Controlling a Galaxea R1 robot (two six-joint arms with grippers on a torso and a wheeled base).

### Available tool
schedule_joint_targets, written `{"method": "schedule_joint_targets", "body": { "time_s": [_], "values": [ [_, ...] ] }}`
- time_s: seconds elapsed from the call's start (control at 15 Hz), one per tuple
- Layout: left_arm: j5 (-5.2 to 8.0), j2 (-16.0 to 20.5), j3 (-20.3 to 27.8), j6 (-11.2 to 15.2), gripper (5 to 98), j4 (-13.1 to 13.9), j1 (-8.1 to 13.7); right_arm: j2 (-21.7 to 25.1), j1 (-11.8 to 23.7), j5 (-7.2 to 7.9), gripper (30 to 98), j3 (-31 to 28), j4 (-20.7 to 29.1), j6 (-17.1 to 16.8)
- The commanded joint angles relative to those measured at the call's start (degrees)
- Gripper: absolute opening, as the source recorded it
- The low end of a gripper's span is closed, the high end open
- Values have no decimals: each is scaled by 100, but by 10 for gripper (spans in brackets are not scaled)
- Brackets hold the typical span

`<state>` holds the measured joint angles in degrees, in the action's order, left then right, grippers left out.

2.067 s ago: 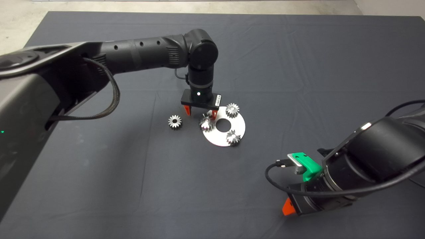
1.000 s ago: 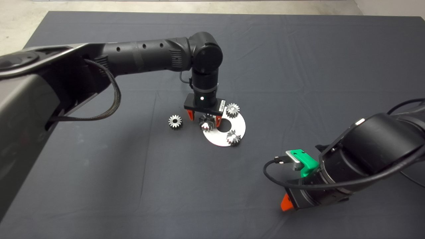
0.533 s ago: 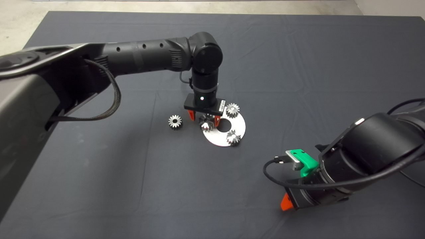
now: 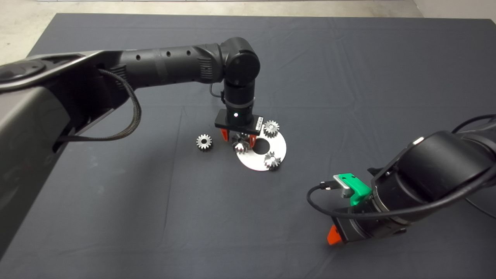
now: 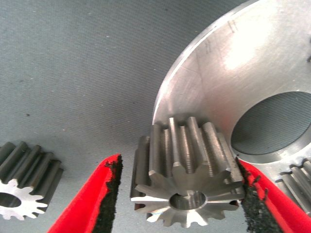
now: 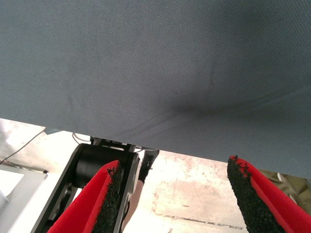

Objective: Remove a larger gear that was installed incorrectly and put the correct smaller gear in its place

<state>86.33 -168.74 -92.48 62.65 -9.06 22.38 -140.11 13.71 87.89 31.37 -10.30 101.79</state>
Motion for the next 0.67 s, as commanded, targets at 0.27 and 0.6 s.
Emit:
{"method": "schedule_joint_targets", "body": {
  "time_s": [0.27,0.6],
  "values": [
    [112,3,-4,-7,530,62,83,22,123,711,584,8,169,-37],
    [112,0,-23,-16,483,62,74,13,123,711,584,8,169,-37]
  ]
}}
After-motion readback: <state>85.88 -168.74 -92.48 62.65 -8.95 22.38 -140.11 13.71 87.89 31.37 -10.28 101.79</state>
